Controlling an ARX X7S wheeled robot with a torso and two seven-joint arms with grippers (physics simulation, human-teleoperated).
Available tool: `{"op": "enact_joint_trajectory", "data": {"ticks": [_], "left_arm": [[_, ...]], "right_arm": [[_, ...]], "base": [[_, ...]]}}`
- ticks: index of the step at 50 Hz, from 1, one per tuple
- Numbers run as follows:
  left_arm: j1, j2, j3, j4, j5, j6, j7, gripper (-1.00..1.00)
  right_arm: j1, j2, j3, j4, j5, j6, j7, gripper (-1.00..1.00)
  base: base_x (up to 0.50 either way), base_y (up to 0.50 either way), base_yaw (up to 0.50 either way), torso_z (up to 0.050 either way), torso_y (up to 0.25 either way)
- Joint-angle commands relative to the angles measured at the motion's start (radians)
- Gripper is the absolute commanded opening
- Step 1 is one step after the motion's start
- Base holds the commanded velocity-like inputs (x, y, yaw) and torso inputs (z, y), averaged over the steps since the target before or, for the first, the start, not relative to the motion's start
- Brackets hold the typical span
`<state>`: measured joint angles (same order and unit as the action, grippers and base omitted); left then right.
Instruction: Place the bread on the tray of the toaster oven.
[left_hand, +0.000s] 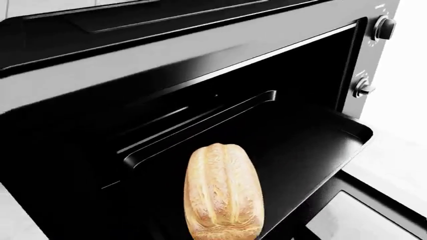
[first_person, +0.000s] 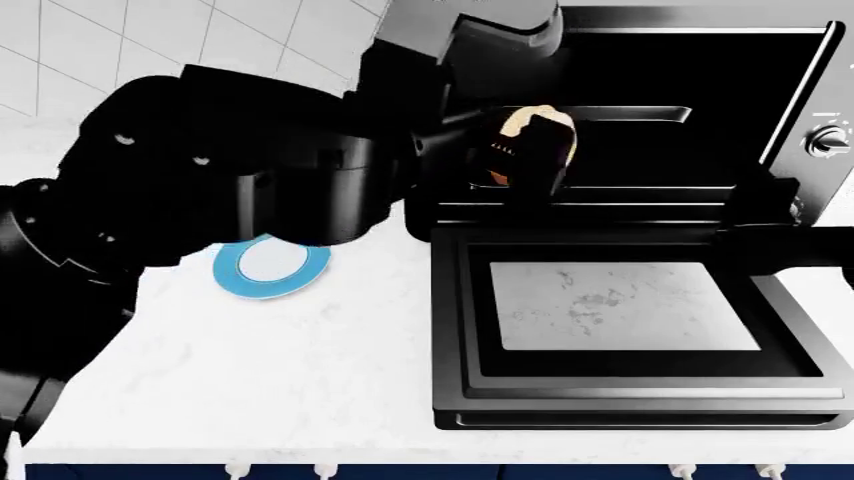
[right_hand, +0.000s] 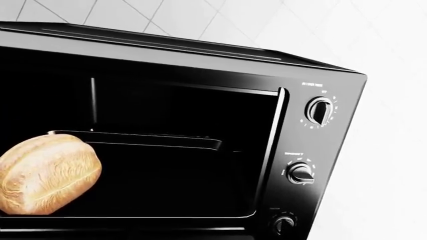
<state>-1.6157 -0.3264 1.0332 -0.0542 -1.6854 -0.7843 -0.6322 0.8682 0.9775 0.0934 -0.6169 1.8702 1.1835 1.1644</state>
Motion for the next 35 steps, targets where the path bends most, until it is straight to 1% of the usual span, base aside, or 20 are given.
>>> {"op": "enact_joint_trajectory", "data": {"ticks": [1,7,12,20,25,28,31,35], "left_arm": [[0.011,-0.091,-0.018,0.114,-0.016,-0.011,-0.052,1.0],[0.009,-0.139,-0.036,0.165,-0.041,-0.015,-0.08,1.0],[0.01,-0.207,-0.07,0.25,-0.104,-0.016,-0.124,1.0],[0.016,-0.303,-0.111,0.336,-0.162,-0.013,-0.157,1.0],[0.028,-0.381,-0.138,0.413,-0.223,-0.008,-0.198,1.0],[0.029,-0.44,-0.155,0.456,-0.249,-0.011,-0.218,1.0],[0.031,-0.474,-0.163,0.467,-0.254,-0.013,-0.223,1.0],[0.04,-0.54,-0.18,0.47,-0.255,-0.013,-0.219,1.0]], "right_arm": [[0.022,0.009,-0.013,0.01,0.001,0.0,-0.006,1.0],[0.016,0.012,-0.007,0.012,-0.008,-0.001,-0.021,1.0],[0.0,0.004,-0.002,0.011,-0.024,-0.004,-0.031,1.0],[0.04,0.011,-0.032,0.021,-0.007,-0.003,-0.015,1.0],[0.054,0.016,-0.038,0.03,-0.004,-0.001,-0.023,1.0],[0.069,0.013,-0.049,0.038,-0.009,0.002,-0.027,1.0],[0.09,0.003,-0.072,0.048,-0.017,0.006,-0.026,1.0],[0.127,-0.001,-0.096,0.069,-0.019,0.016,-0.032,1.0]], "base": [[0.0,0.0,0.0,0.0,0.0],[0.0,0.0,0.0,0.0,0.0],[0.0,0.0,0.0,0.0,0.0],[0.0,0.0,0.0,0.0,0.0],[0.0,0.0,0.0,0.0,0.0],[0.0,0.0,0.0,0.0,0.0],[0.0,0.0,0.0,0.0,0.0],[0.0,0.0,0.0,0.0,0.0]]}}
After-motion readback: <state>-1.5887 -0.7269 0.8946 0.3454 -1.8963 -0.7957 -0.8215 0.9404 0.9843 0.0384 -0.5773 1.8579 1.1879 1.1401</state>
